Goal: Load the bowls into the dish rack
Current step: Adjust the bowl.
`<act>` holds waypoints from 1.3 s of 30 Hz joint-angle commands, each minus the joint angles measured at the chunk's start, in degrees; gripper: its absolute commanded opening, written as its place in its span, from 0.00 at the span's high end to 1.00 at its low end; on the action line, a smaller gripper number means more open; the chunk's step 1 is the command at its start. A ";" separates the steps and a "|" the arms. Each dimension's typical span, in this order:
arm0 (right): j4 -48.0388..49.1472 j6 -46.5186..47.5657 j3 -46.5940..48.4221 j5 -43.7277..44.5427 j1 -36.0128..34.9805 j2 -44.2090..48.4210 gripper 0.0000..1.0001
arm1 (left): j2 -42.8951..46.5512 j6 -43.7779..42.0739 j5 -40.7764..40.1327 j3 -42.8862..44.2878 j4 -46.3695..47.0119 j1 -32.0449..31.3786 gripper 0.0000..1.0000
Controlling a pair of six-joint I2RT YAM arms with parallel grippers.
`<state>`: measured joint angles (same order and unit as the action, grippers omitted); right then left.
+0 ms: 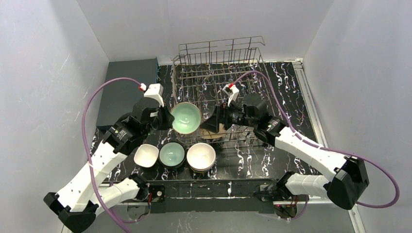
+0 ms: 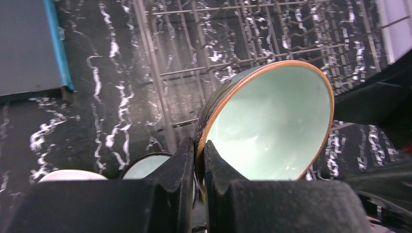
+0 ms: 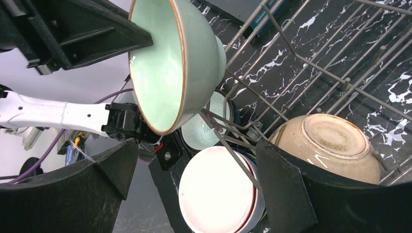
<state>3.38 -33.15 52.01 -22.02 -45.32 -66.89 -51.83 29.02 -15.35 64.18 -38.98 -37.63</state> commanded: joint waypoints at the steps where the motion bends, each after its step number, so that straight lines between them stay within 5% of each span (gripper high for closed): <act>1: 1.53 -0.77 3.35 0.99 0.40 -1.11 0.03 | 0.01 3.49 7.26 0.34 9.62 -0.03 1.00; 11: 1.85 -1.49 3.49 2.85 0.37 -2.19 0.16 | -1.31 5.06 14.23 -2.55 12.44 -0.16 1.00; 15: 2.26 -1.98 2.76 2.66 0.39 -2.32 0.35 | -1.22 5.66 14.96 -3.43 12.59 -0.14 1.00; 20: 2.25 -2.14 1.65 2.76 0.35 -2.12 0.69 | 0.78 6.29 16.12 -6.00 14.89 -0.17 0.98; 25: 1.70 -1.81 1.08 3.75 0.38 -1.45 0.99 | 2.25 6.38 19.47 -8.20 16.92 -0.17 0.73; 35: -1.76 1.42 1.08 6.50 0.40 0.71 0.99 | 0.27 8.27 28.44 -6.28 14.63 -0.17 0.20; 39: -1.72 2.15 0.91 6.49 0.33 1.78 0.99 | 0.25 11.14 31.56 -6.96 15.16 -0.17 0.06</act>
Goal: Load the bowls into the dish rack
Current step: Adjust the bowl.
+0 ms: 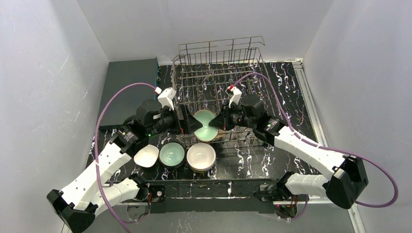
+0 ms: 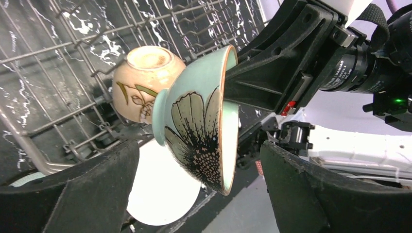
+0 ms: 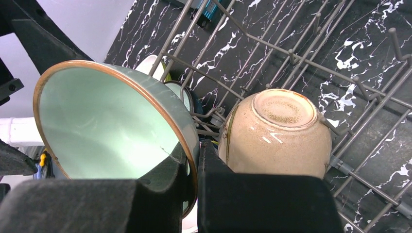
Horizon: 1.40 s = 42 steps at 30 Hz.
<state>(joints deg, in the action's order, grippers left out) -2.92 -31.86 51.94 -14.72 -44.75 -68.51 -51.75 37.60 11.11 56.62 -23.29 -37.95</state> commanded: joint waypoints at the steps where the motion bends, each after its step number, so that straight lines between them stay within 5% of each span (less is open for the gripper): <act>1: 4.71 0.98 0.92 -1.12 -0.19 3.65 0.99 | 0.22 3.13 6.20 0.22 -0.08 0.24 0.04; 20: 8.91 1.55 0.88 -6.58 -0.20 4.74 0.99 | 3.31 12.48 11.03 -10.20 9.14 0.25 0.02; 34: 9.39 0.86 0.70 -8.07 -0.19 4.05 0.99 | 0.40 14.05 15.33 -11.80 16.81 0.25 0.26; 42: 8.99 0.93 0.68 -8.64 -0.21 3.78 0.99 | -0.17 12.34 12.24 -10.22 13.73 0.25 0.18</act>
<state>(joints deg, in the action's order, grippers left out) -0.86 -29.80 51.66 -21.19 -44.75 -66.26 -51.42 51.51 24.29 44.62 -7.60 -37.93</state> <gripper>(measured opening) 0.113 0.809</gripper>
